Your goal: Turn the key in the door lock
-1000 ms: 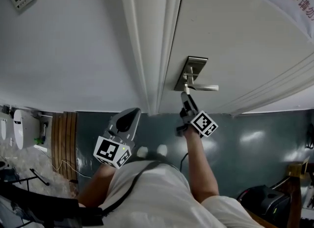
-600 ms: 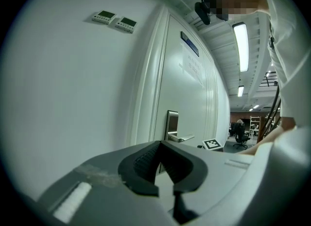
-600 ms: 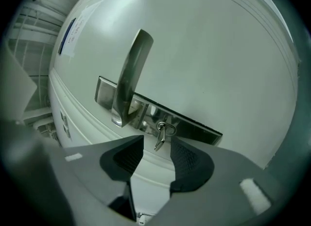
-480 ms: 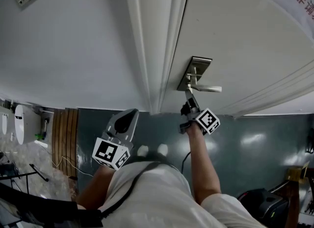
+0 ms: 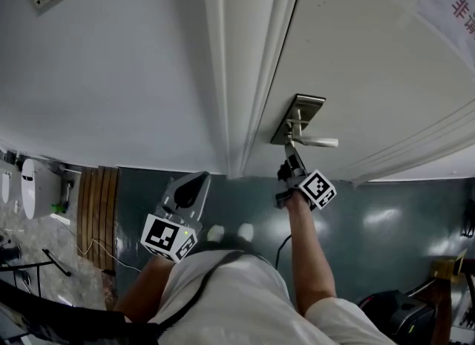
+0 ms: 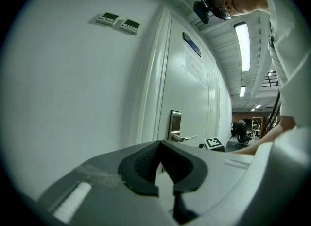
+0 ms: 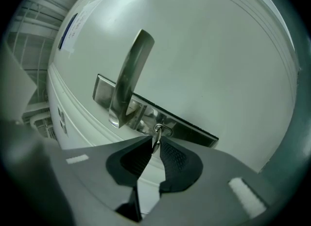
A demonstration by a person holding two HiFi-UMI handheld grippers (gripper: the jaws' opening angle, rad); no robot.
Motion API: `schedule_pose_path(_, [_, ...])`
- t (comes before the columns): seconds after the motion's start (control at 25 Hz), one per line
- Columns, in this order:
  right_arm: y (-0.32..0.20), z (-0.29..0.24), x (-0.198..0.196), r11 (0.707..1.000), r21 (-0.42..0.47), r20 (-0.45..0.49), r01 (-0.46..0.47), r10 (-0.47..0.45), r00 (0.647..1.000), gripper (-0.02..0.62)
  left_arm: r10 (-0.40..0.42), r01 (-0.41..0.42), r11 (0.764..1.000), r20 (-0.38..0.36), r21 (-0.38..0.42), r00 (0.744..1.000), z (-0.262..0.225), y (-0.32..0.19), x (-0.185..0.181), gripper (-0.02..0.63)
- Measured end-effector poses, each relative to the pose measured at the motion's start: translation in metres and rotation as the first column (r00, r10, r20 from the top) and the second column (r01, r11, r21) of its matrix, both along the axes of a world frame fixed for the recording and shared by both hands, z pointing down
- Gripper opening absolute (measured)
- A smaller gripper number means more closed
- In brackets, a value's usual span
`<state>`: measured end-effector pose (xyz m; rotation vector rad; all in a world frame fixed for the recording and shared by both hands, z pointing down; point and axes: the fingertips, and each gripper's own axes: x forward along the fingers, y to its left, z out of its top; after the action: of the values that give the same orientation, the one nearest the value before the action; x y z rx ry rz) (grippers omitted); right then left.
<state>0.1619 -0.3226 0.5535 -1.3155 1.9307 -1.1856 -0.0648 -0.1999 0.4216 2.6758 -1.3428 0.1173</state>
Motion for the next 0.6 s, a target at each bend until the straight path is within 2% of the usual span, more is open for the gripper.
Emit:
schedule_pose_path(0.16, [0.0005, -0.0062, -0.0061, 1.000, 0.013, -0.123, 0.014, -0.012, 0.992, 0.052, 0.018, -0.018, 1.000, 0.013, -0.003, 1.000, 0.0013, 0.0007, -0.0003, 0.005])
schedule_pose_path(0.32, [0.0004, -0.0069, -0.0081, 1.000, 0.011, -0.243, -0.012, 0.014, 0.970, 0.044, 0.020, -0.020, 1.000, 0.010, -0.009, 1.000, 0.0043, -0.0016, -0.0048, 0.006])
schedule_pose_path(0.44, [-0.0001, -0.0048, -0.0063, 1.000, 0.007, -0.340, -0.029, 0.030, 0.940, 0.042, 0.028, -0.028, 1.000, 0.002, -0.008, 1.000, 0.0035, -0.0019, -0.0034, 0.005])
schedule_pose_path(0.6, [-0.0006, -0.0037, -0.0067, 0.999, -0.002, -0.478, -0.034, 0.030, 0.878, 0.043, 0.030, -0.030, 1.000, -0.008, 0.001, 1.000, 0.0001, -0.0041, -0.0055, 0.005])
